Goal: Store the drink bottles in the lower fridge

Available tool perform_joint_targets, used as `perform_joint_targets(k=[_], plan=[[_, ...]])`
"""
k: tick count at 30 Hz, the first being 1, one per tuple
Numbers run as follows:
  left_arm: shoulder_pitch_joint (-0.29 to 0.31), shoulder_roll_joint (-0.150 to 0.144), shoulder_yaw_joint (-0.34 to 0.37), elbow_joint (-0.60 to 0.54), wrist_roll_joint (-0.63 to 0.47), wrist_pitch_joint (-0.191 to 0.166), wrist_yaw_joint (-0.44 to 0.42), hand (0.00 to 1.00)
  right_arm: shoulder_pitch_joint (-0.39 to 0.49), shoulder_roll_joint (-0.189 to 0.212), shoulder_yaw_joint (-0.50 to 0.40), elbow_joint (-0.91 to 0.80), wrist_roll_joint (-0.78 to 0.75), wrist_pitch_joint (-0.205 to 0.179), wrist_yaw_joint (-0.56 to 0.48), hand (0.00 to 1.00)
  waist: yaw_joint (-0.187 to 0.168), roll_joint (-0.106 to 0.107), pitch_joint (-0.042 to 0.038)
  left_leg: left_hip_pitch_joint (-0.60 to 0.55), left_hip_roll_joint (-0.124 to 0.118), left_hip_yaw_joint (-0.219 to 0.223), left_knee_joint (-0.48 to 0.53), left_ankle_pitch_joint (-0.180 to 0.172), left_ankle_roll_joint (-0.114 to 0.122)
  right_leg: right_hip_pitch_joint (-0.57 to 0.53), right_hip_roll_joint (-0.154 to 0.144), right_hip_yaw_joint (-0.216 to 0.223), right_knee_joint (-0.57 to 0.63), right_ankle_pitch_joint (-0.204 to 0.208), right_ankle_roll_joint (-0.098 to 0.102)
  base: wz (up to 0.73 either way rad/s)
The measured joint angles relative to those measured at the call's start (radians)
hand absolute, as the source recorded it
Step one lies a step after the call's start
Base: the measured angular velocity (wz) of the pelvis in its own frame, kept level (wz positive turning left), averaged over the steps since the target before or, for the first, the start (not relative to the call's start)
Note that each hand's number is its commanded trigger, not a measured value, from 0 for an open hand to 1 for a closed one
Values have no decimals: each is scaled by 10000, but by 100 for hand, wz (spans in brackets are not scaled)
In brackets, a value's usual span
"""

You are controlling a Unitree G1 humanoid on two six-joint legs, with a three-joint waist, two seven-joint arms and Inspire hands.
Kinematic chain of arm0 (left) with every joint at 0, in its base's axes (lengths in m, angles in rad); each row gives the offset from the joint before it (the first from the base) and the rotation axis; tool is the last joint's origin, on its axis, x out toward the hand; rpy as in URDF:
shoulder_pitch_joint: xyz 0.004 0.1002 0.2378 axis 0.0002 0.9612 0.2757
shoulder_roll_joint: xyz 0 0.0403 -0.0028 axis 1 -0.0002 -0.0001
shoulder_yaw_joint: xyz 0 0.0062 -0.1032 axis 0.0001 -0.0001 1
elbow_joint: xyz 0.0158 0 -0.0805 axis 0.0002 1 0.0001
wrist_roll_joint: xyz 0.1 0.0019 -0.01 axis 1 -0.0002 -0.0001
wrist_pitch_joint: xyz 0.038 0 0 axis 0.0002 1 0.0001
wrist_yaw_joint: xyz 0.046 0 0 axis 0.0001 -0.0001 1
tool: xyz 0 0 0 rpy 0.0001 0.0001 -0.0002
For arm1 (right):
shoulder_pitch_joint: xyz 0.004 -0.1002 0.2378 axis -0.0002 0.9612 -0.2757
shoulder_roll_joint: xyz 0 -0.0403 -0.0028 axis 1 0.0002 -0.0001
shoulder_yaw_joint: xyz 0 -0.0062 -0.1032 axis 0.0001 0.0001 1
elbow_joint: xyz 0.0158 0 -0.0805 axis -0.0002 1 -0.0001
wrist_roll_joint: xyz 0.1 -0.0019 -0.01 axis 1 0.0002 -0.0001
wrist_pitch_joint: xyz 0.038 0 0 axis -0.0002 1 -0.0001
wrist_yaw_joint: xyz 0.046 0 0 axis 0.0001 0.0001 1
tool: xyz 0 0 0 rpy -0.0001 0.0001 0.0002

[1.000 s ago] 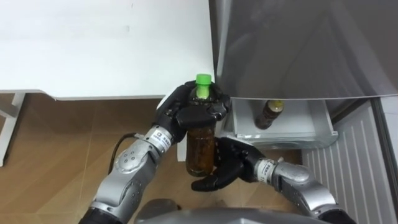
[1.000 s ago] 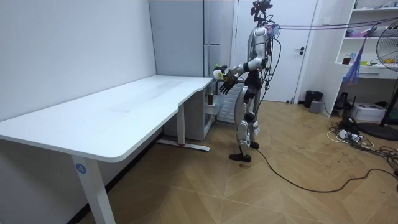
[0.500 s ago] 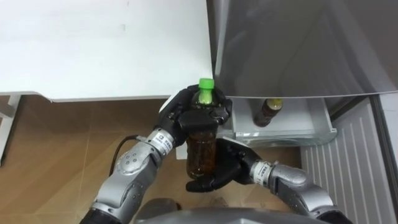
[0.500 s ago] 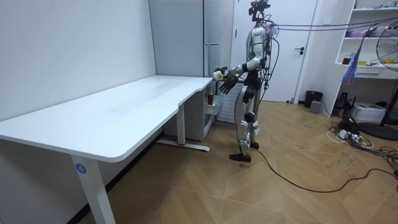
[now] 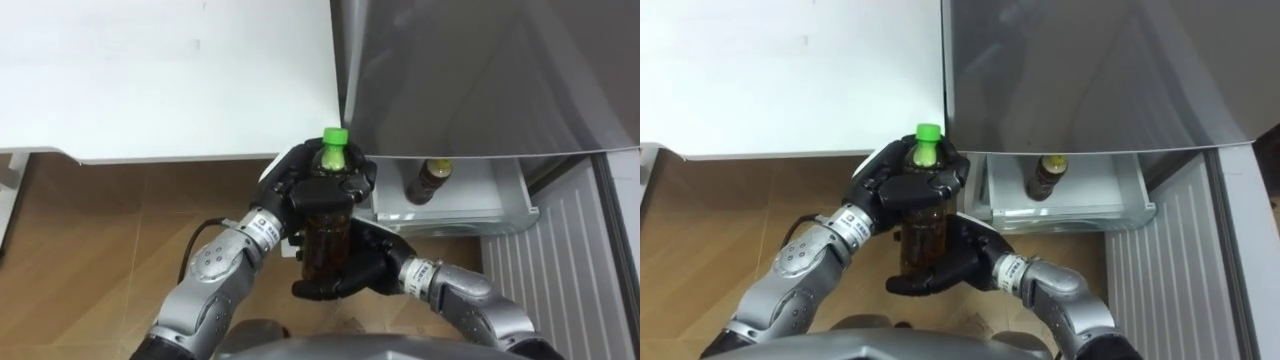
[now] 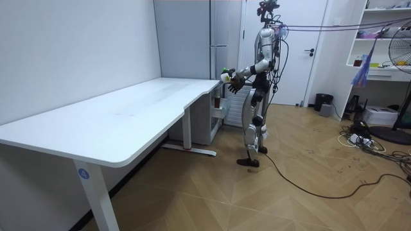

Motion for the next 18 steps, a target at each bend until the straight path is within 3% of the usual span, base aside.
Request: perform_joint_targets(k=[14, 16, 18], plan=[[3, -58, 16, 0, -112, 0, 19, 100, 2, -33, 102, 2, 21, 7, 332, 100, -10, 15, 10, -29, 0, 6, -35, 0, 0, 15, 0, 3, 2, 0, -1, 0], [2, -59, 5, 0, -111, -3, 19, 93, 2, -32, 105, 11, 20, 15, 299, 100, -6, 18, 12, -30, 0, 7, -39, 0, 0, 15, 0, 4, 2, 0, 0, 0], [2, -59, -35, -1, -95, -32, 17, 72, 2, -29, 111, 49, 21, 36, 234, 100, -3, 16, 13, -30, 0, 7, -40, 0, 0, 15, 0, 4, 2, 0, 0, 0]])
